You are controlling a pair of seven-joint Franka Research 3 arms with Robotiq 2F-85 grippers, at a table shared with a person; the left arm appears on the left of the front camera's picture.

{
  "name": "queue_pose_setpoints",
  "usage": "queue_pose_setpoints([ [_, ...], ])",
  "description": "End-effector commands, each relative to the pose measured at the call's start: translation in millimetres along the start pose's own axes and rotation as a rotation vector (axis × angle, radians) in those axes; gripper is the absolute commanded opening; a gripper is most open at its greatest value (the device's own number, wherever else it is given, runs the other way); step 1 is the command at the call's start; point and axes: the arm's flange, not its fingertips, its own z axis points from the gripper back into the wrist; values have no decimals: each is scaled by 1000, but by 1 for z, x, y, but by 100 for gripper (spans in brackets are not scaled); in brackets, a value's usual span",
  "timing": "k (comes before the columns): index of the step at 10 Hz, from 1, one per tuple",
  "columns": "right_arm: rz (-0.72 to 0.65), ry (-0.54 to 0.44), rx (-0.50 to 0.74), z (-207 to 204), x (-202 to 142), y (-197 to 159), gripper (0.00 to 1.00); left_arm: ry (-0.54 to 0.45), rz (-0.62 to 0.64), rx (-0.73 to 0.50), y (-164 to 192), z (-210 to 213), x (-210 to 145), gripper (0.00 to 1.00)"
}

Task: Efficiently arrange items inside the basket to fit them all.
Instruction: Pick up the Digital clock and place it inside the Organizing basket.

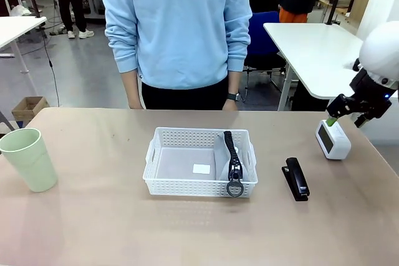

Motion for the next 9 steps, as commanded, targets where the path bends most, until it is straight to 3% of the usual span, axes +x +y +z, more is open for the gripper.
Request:
queue_pose_setpoints([
  [1,-2,-8,-39,-26,15,2,100,-9,-21,-22,-1,0,2,100],
  [4,-65,40,-146,-63,20,0,100,-9,-21,-22,-1,0,2,100],
  [9,-79,84,-166,-88,20,-2,100,-9,-21,-22,-1,0,2,100],
])
